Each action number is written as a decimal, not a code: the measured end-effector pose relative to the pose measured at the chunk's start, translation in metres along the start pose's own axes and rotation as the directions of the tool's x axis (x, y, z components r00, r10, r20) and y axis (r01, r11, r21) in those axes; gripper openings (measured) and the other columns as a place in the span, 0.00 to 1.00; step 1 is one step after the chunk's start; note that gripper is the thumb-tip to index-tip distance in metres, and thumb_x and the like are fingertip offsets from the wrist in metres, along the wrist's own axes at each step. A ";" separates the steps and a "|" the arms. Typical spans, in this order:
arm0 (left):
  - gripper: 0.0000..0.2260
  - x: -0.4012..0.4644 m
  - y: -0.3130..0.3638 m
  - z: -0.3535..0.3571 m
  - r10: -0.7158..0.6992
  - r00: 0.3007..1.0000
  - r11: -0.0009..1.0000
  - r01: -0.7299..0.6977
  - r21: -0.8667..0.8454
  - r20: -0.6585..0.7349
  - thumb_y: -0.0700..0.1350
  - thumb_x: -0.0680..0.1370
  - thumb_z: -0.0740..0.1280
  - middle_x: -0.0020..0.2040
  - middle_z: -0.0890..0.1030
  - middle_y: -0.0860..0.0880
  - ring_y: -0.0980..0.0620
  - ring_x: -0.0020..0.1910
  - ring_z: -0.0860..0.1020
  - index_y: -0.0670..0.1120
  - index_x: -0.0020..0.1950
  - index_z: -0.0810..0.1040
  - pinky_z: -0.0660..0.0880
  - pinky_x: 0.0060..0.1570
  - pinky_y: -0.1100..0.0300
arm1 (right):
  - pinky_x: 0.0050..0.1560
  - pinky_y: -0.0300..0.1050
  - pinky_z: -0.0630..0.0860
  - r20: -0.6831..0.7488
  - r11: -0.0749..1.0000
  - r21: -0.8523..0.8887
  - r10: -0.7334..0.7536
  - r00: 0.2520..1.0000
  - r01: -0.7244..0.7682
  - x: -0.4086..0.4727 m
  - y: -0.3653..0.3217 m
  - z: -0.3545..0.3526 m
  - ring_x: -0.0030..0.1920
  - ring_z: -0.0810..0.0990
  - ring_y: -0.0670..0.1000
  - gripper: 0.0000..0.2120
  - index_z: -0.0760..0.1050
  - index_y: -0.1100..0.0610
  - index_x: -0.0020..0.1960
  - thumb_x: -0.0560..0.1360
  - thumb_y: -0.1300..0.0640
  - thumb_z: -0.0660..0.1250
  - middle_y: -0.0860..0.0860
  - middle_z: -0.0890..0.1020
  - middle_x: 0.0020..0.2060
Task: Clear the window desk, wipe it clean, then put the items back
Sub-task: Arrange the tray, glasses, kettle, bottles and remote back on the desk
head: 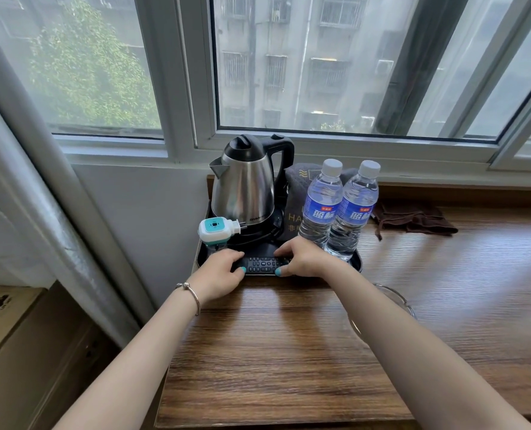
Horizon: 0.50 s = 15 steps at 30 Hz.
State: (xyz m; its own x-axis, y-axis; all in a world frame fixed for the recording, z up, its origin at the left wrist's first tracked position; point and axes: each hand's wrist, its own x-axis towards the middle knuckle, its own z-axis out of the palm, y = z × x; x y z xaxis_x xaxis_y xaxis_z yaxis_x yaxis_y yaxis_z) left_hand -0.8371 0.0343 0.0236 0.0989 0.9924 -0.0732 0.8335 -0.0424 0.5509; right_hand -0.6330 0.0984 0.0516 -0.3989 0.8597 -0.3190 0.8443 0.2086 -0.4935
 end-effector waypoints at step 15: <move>0.28 -0.006 0.008 0.015 0.115 0.993 0.984 -0.119 0.136 0.037 0.50 0.81 0.60 0.79 0.52 0.47 0.51 0.78 0.48 0.46 0.79 0.54 0.45 0.74 0.59 | 0.67 0.41 0.69 -0.205 0.985 -0.010 -0.172 0.963 0.174 -0.025 0.006 0.021 0.66 0.73 0.51 0.30 0.74 0.55 0.70 0.70 0.57 0.78 0.54 0.73 0.65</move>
State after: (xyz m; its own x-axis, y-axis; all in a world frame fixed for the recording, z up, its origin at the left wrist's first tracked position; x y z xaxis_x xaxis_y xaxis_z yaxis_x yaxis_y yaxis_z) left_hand -0.8226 0.0266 0.0161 0.2139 0.9760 -0.0397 0.8819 -0.1755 0.4376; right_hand -0.6260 0.0685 0.0396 -0.4561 0.8881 -0.0564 0.7659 0.3595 -0.5331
